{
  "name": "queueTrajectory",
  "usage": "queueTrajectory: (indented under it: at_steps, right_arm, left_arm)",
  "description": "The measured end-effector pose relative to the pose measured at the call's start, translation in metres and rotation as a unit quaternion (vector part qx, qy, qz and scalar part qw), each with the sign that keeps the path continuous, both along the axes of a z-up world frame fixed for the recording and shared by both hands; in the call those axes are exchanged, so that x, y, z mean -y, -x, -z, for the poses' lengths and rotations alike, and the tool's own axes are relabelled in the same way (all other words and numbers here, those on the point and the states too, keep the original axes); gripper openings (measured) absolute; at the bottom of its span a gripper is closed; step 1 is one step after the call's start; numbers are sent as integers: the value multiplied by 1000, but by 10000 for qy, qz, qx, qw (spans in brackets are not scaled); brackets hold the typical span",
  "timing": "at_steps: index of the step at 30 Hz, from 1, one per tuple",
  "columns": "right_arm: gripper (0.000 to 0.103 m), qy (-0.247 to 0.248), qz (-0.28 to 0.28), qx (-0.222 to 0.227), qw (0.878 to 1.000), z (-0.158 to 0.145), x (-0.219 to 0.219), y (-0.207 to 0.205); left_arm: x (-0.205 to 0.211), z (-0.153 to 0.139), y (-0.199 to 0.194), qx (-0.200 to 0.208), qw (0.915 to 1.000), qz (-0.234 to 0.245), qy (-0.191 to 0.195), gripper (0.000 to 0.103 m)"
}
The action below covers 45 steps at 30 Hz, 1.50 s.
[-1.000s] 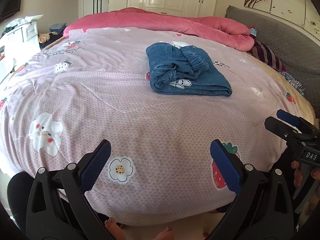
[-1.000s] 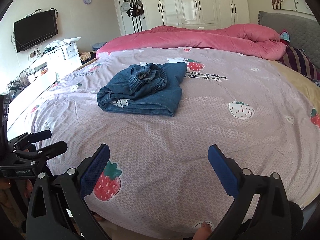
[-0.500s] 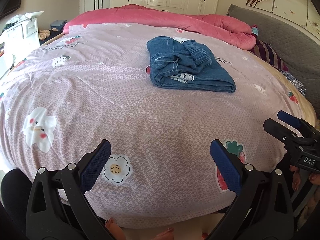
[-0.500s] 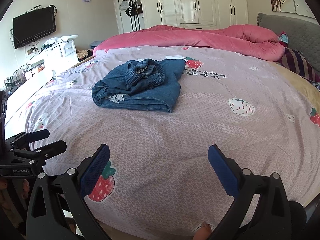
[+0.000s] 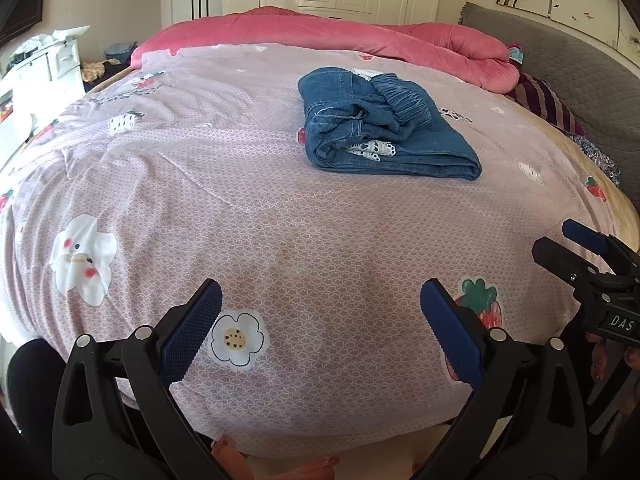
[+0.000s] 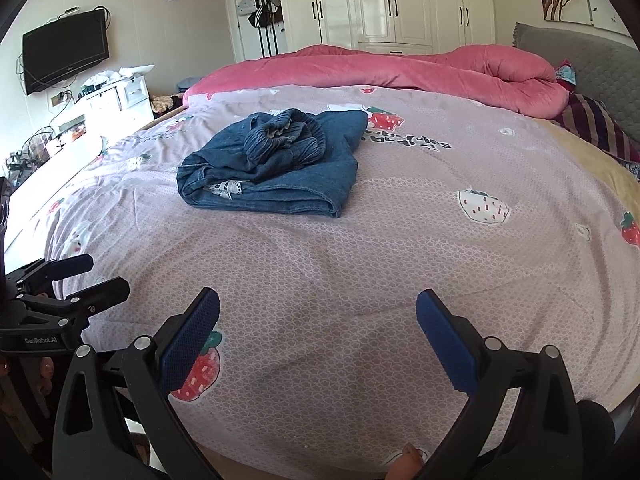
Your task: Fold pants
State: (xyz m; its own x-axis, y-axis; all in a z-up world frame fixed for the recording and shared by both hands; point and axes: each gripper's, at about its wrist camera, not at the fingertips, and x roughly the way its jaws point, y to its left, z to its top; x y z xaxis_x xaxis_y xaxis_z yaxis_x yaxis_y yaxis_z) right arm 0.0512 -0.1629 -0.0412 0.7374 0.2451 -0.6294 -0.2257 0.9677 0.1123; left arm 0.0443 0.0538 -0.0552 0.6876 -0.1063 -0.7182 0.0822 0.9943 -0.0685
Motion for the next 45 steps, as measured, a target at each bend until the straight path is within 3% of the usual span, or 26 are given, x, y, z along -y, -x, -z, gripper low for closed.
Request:
queueTrajectory:
  at_steps: [45]
  right_arm:
    - [98,26,179,-61,9998,1,7,-2]
  left_arm:
    - [-1,-2,1,-11,9999,-150,-55,93]
